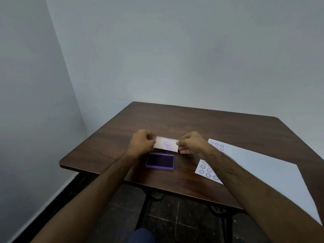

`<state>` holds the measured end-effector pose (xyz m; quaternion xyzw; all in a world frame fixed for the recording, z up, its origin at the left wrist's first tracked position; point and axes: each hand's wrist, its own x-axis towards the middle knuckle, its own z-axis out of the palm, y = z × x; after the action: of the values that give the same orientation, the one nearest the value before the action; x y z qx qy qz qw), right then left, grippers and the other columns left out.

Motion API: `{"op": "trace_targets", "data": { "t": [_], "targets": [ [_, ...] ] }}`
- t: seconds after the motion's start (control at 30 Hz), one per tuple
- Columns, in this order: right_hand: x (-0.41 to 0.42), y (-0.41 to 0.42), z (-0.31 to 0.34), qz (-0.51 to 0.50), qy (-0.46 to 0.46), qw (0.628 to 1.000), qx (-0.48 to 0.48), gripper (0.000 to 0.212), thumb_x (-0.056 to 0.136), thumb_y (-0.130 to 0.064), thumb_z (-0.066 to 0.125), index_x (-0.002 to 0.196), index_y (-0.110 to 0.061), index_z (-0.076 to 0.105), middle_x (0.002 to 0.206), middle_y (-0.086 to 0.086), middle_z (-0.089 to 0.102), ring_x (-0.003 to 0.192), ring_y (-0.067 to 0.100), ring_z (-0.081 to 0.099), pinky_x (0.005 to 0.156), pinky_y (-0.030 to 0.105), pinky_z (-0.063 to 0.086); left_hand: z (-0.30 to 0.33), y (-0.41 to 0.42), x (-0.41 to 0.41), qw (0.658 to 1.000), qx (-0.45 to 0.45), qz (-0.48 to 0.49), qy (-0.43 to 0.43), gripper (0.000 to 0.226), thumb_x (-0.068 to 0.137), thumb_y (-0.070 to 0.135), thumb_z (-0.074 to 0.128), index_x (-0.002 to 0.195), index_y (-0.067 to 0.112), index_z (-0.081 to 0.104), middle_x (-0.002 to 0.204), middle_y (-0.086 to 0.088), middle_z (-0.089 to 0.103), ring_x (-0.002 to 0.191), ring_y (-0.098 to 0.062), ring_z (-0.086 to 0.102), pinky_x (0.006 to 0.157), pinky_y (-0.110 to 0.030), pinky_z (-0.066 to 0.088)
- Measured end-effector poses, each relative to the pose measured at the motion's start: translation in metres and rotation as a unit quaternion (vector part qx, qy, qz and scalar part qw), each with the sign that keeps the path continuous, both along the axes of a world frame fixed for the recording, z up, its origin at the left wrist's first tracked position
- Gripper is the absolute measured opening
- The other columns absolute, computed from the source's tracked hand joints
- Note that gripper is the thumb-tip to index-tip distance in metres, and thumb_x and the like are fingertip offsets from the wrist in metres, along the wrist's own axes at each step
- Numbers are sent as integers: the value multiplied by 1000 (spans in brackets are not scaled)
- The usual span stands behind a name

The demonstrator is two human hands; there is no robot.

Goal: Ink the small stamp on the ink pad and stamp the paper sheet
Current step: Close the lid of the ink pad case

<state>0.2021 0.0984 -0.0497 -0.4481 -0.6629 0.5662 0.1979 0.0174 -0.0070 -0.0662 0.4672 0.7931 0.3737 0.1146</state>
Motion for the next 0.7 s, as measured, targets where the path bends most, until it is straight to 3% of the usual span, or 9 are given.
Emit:
{"op": "trace_targets", "data": {
  "t": [0.1,0.23,0.37,0.53,0.7],
  "targets": [
    [1,-2,2,-27,50,998,-11,28,89,5,65,116,8,62,106,22,67,95,27,68,79,36,61,3,-3,3,997,64,19,-24,37,86,8,72,123,12,69,109,-5,75,95,-15,71,92,-33,57],
    [1,-4,4,-34,98,995,10,30,89,8,64,119,7,62,113,23,69,100,30,70,86,39,60,8,-10,4,988,137,16,-72,37,88,2,69,123,11,69,103,-2,74,83,-7,69,72,-15,58],
    [2,-8,3,-25,143,989,4,28,89,11,62,116,6,63,113,21,70,101,30,71,87,40,60,3,-21,0,969,197,4,-147,39,87,-2,70,124,8,67,102,-10,73,82,-13,67,59,-15,54],
    [7,-15,1,8,161,987,10,16,89,10,63,101,0,65,97,16,72,88,27,72,77,34,63,-10,-32,-5,964,211,-19,-160,38,86,-7,69,122,3,68,96,-11,74,81,-12,66,64,-15,53],
    [10,-20,-6,43,124,988,81,25,92,3,64,117,7,65,106,24,71,86,27,71,72,27,63,-16,-41,-4,977,198,-26,-73,34,84,-2,72,116,10,73,96,-5,76,84,-11,71,74,-21,56]
  ]
}}
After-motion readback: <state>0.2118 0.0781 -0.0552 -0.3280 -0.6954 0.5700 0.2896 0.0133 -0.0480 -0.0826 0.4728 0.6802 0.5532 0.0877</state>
